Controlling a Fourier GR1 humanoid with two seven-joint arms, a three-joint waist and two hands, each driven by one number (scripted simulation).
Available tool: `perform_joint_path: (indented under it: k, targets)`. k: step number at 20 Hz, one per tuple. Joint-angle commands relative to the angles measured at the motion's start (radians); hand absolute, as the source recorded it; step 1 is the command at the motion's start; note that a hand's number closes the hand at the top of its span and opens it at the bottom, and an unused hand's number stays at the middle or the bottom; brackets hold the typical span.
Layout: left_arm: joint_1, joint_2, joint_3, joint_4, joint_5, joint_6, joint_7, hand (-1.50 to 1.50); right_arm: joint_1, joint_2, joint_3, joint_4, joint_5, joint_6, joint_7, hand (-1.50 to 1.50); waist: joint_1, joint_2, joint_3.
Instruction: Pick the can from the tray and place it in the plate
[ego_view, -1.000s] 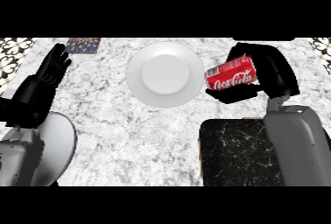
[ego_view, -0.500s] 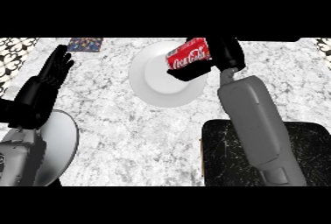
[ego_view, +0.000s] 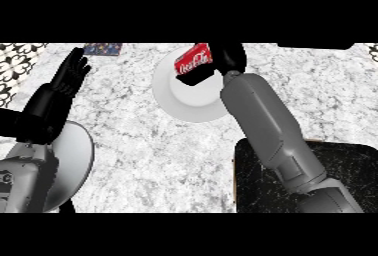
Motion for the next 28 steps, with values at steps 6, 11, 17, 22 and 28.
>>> perform_joint_path:
  k: [6,11,17,22,28]
  targets:
    - [-0.069,-0.017,-0.009,0.061,0.006,-0.024,-0.012,0.00,-0.083,0.003,-0.019,0.274,-0.140,-0.149,-0.018,-1.50,0.046,0.018,0.000]
    - [-0.048,-0.011,-0.004,0.047,0.015,-0.041,-0.028,0.00,-0.099,0.003,-0.053,0.330,-0.226,-0.130,-0.130,-1.50,0.060,0.021,0.001]
    - [-0.061,-0.014,-0.016,0.021,0.015,-0.045,0.005,0.00,-0.134,0.003,-0.125,0.310,-0.354,-0.214,-0.234,-1.50,0.080,0.019,0.001]
    - [-0.072,-0.039,-0.028,0.031,-0.011,-0.012,0.010,0.00,-0.124,0.003,-0.214,0.297,-0.489,-0.236,-0.358,-1.50,0.054,0.018,0.002]
    - [-0.035,0.013,0.038,0.066,-0.003,-0.032,-0.038,0.00,-0.135,-0.011,-0.301,0.313,-0.568,-0.236,-0.431,-1.50,0.006,0.008,0.001]
